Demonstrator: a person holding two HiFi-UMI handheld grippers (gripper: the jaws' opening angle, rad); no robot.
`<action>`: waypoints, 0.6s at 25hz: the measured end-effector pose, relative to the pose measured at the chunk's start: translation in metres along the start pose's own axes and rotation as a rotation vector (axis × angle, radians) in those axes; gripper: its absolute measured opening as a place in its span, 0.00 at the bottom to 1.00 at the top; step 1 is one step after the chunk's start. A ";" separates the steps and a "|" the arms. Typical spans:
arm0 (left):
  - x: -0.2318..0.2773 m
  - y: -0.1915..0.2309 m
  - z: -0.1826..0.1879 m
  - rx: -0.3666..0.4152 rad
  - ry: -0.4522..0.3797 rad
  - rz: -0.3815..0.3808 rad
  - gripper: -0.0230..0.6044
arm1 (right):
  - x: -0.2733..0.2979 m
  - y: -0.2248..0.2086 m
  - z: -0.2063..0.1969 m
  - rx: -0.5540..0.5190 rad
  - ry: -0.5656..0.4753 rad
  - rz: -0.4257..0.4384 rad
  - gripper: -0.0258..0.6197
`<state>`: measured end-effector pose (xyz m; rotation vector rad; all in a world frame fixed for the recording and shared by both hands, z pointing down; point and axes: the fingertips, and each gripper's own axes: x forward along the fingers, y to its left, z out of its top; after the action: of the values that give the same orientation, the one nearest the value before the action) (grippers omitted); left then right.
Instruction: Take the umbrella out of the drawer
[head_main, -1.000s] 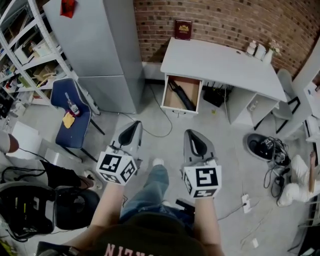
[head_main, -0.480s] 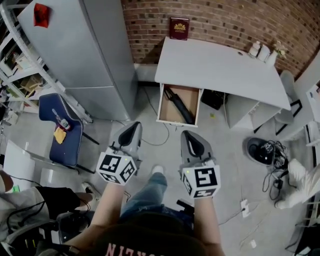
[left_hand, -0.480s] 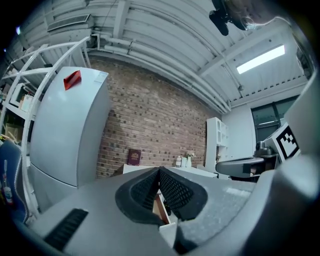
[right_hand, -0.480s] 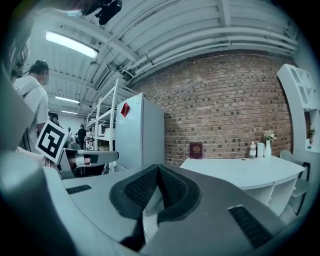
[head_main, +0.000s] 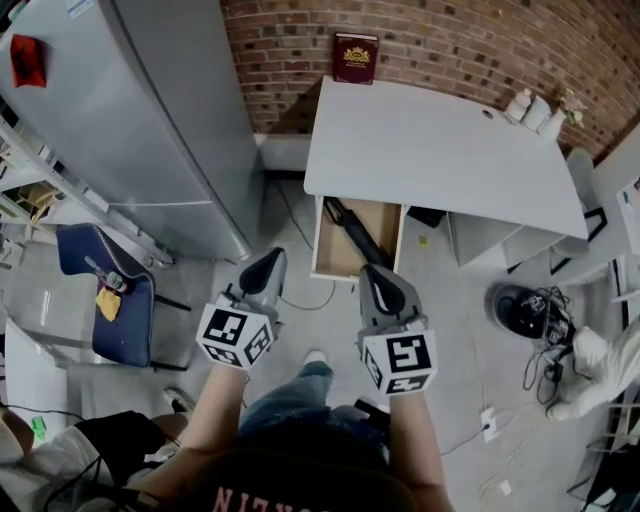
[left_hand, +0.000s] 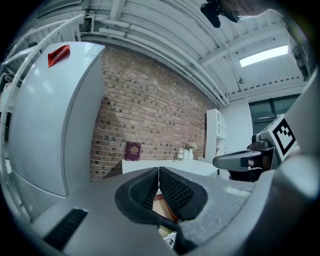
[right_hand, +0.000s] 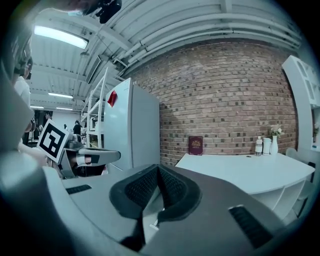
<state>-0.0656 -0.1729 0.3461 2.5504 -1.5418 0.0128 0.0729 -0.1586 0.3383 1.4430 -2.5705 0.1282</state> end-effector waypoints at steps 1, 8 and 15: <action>0.008 0.007 0.000 -0.003 0.005 -0.002 0.03 | 0.010 -0.003 -0.001 0.001 0.015 0.001 0.03; 0.047 0.046 -0.009 -0.010 0.035 -0.006 0.03 | 0.056 -0.022 -0.004 0.015 0.036 -0.022 0.03; 0.078 0.062 -0.035 -0.048 0.102 -0.037 0.03 | 0.081 -0.045 -0.039 -0.014 0.183 -0.002 0.32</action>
<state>-0.0807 -0.2646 0.3959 2.4992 -1.4401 0.0989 0.0748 -0.2434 0.3922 1.3617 -2.4181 0.2297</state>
